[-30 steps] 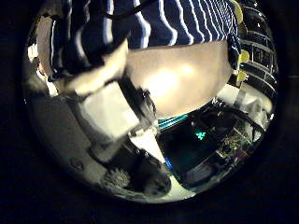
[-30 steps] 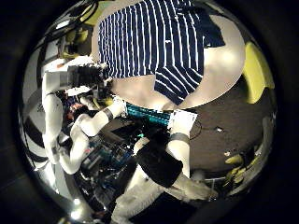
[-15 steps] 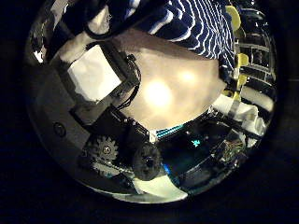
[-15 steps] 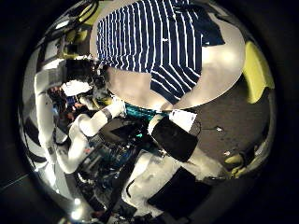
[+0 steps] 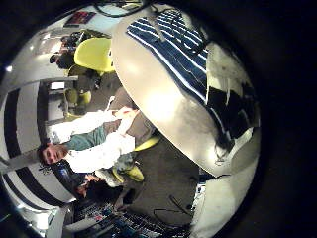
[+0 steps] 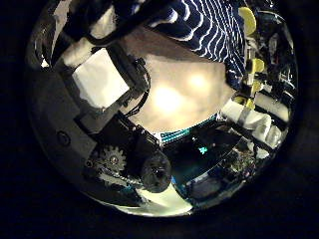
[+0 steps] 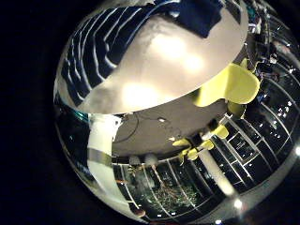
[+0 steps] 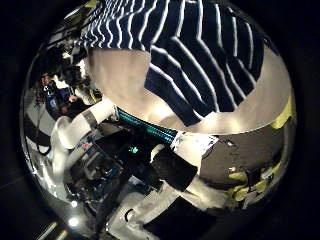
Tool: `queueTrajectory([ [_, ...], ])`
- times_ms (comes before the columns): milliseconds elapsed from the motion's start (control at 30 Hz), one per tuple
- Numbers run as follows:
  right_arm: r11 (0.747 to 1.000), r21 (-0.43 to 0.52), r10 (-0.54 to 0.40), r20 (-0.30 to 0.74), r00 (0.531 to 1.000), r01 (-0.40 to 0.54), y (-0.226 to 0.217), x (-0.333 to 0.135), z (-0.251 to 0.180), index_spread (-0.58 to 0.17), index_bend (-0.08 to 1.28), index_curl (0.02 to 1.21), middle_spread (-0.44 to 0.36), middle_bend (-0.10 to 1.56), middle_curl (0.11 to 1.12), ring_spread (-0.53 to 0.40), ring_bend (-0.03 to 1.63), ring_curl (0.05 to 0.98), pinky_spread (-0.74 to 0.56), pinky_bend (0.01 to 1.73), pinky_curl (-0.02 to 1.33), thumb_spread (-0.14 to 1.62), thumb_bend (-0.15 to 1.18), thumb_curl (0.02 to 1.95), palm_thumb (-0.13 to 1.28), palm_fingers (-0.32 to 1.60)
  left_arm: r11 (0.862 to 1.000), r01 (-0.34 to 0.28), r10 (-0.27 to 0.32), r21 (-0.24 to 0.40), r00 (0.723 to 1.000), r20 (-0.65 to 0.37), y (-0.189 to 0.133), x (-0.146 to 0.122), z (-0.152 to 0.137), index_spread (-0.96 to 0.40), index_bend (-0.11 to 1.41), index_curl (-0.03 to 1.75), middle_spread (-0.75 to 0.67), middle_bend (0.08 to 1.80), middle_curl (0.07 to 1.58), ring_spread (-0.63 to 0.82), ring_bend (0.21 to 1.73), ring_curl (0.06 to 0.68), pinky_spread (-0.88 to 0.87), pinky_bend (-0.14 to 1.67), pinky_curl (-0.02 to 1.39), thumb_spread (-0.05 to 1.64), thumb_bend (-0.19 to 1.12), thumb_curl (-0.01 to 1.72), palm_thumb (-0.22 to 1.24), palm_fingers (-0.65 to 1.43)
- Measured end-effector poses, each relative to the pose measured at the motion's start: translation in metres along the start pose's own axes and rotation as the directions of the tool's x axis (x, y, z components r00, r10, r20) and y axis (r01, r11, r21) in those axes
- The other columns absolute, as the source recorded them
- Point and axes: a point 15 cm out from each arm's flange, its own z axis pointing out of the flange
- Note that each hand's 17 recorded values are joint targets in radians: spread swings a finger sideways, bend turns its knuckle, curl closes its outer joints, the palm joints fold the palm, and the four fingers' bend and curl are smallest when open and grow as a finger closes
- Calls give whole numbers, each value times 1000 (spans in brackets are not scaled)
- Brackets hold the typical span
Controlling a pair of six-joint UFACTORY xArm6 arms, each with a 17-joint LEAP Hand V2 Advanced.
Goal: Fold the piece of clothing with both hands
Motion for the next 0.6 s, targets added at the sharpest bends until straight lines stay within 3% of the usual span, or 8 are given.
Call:
queueTrajectory([
  [333,1000,11,-18,-45,999,19,-19,-19,21,-237,139,261,19,305,386,100,608,254,315,522,240,1062,-16,300,381,104,1000,-2,2,-6,1000,1,-4,-3,-6,-738,224,1200,-633,840,942,-510,1207,505,-699,986,715,1054,-18,502,800,1021],
  [467,1000,-20,-13,-46,999,12,-20,-21,31,-212,142,256,1,339,394,60,631,259,285,519,241,1060,-7,320,457,165,1000,-4,4,-6,1000,0,-4,-5,-9,-745,204,1228,-637,834,950,-510,1202,505,-699,982,714,1054,-18,505,799,1027],
  [600,998,-64,6,-95,995,-12,-23,-10,46,-190,136,251,-46,376,415,-54,717,291,144,572,253,1057,-12,335,520,254,1000,-3,3,-2,1000,1,-6,-6,-15,-751,189,1258,-643,824,960,-511,1197,506,-699,978,714,1054,-18,508,798,1031],
])
